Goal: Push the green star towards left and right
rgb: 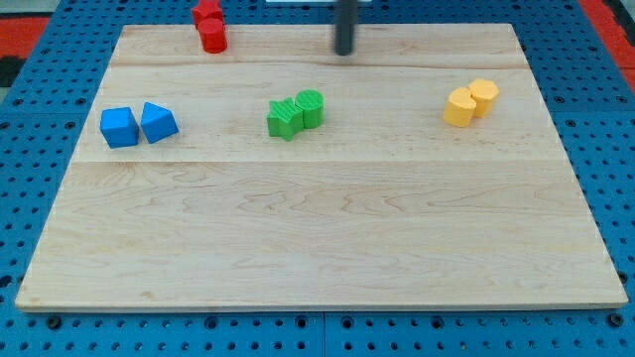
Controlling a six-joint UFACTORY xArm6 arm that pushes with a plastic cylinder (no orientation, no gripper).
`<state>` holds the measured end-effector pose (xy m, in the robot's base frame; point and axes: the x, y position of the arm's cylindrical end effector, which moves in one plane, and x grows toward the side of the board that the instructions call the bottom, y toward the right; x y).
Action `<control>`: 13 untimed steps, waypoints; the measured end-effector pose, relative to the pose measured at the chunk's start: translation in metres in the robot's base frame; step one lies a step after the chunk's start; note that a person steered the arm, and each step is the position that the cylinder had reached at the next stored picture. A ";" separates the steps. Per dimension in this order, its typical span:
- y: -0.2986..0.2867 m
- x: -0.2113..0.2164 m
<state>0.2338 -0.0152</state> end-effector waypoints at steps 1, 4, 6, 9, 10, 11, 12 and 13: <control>-0.086 0.000; -0.084 0.077; -0.050 0.135; -0.026 0.168; -0.026 0.177; -0.026 0.192; -0.017 0.192; -0.059 0.188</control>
<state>0.4223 -0.0741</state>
